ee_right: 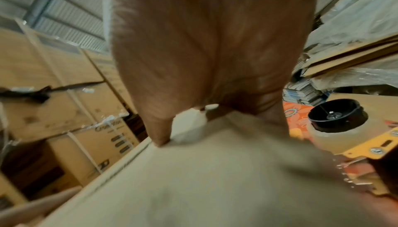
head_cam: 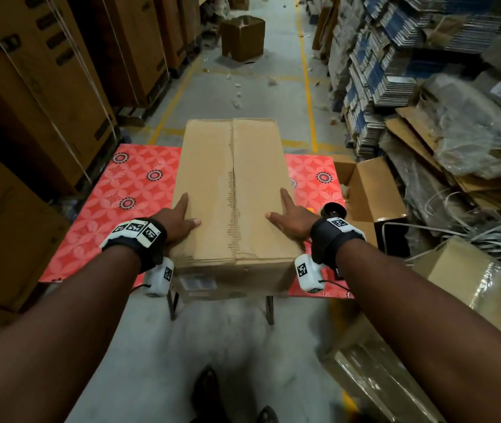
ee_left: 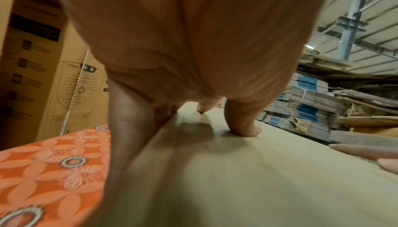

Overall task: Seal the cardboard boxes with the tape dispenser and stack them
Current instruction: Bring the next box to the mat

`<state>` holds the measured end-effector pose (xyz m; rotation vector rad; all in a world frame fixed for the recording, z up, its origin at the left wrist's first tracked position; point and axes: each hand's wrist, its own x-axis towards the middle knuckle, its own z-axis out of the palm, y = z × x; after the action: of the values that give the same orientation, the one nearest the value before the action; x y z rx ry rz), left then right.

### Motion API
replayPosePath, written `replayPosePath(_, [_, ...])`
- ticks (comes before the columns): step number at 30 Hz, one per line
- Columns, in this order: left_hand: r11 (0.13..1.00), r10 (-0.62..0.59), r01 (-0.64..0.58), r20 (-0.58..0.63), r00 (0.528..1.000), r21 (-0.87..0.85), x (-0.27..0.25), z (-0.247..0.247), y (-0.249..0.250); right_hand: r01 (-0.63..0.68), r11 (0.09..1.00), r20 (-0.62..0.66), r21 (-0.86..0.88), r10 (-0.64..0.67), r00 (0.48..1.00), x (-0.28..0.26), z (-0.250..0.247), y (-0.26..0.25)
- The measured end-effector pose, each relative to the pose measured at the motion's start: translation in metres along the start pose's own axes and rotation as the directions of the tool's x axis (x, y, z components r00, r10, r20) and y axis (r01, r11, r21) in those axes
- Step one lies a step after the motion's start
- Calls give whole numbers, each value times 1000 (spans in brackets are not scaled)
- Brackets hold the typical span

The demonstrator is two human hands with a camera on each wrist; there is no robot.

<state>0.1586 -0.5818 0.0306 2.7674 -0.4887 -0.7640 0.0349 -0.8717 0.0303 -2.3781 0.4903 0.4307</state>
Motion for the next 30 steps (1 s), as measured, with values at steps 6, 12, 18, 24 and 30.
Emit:
replayPosePath(6, [999,-43,43,-22,999,17,-47,28,5,32,999,11,-6,-32,999,-24,7,5])
replayPosePath(12, [999,-51,51,-23,998,1,-41,23,2,34,999,-42,32,-33,999,-20,12,2])
replayPosePath(18, [999,-34,34,-29,999,-17,-2,-8,-22,5,996,-144,89,8,989,3,24,-32])
replayPosePath(24, [998,-19,26,-140,990,49,15,-27,-34,5,1000,-202,-29,-10,979,13,45,-67])
replayPosePath(30, [966,167,-136,-126,978,221,-34,14,-22,352,794,-60,-496,-435,898,-19,71,-37])
